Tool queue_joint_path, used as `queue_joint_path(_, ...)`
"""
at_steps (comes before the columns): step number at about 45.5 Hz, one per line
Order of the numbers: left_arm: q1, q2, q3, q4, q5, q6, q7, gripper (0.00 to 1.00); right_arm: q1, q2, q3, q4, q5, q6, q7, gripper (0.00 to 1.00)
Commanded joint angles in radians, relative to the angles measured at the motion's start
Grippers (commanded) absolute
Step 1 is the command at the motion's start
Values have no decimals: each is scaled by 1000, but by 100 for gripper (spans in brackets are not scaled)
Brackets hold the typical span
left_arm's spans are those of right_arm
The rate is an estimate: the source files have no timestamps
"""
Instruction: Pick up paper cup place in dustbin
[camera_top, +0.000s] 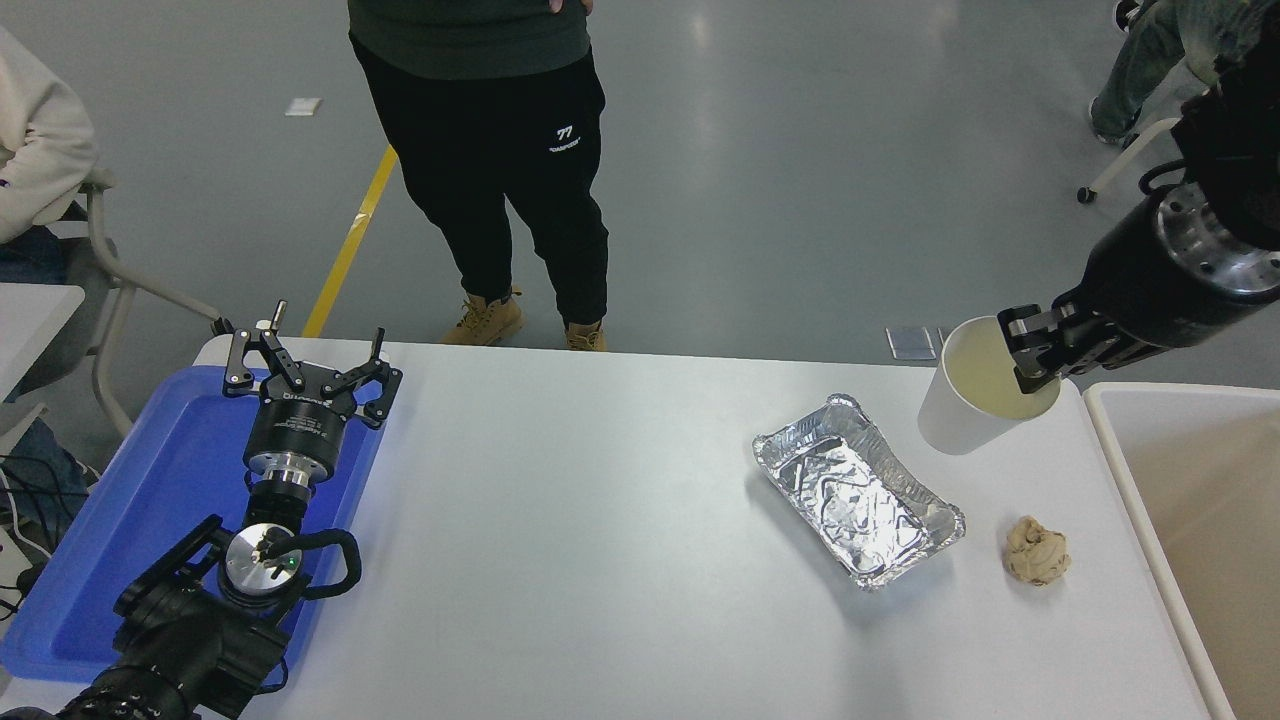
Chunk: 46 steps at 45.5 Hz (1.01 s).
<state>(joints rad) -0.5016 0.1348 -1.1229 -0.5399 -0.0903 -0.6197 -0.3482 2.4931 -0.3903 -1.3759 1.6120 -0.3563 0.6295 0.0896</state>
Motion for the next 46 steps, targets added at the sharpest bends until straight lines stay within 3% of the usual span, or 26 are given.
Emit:
queue_joint_path(1,0,0,0,0,0,0,-2,100,-29,-67,-54,-72,-121,-5,1,0)
queue_joint_path(21,0,0,0,0,0,0,-2,100,-148,-436,-3,-257,-532,-24,1,0)
queue_joint_path(32,0,0,0,0,0,0,-2,100,-341,-597,116,-380,-641,-123,1,0)
queue_joint_path(46,0,0,0,0,0,0,-2,100,-559,-665,176,-489,-644,-267,1,0)
